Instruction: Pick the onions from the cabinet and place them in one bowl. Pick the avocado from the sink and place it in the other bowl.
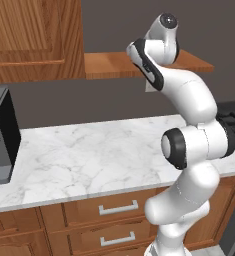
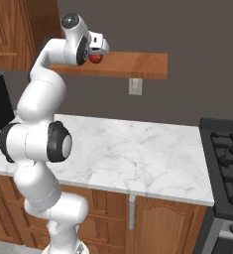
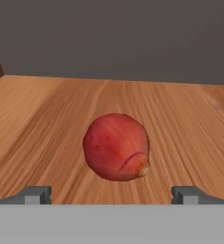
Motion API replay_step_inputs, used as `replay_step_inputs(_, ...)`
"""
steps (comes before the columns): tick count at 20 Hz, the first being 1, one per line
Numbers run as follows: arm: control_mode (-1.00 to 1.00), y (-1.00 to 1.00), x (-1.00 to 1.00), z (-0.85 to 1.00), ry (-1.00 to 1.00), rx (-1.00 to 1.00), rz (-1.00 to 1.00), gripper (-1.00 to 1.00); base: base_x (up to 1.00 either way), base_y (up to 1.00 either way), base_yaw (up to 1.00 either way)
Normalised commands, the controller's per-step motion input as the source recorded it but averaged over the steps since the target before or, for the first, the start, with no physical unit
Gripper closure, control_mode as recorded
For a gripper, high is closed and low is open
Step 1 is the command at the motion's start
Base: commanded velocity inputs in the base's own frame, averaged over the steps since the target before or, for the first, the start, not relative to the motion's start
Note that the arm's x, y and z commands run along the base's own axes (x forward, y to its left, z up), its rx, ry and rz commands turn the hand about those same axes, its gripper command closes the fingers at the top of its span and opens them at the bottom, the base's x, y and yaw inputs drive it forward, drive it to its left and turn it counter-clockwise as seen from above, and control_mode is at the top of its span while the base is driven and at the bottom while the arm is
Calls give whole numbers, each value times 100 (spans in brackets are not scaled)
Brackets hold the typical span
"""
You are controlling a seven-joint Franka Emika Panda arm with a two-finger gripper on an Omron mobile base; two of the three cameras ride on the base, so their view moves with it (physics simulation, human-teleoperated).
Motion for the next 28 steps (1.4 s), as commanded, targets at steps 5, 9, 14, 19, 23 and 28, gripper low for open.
replay_step_inputs(5,-100,0,21,-13,0,0,0,-100,0,0,0)
replay_step_inputs(9,-100,0,23,-16,0,0,0,-100,0,0,0)
replay_step_inputs(14,-100,0,26,-9,0,0,0,-100,0,0,0)
replay_step_inputs(19,-100,0,31,-8,0,0,0,-100,0,0,0)
replay_step_inputs(23,-100,0,32,-5,0,0,0,-100,0,0,0)
replay_step_inputs(28,-100,0,24,-2,0,0,0,100,0,0,0)
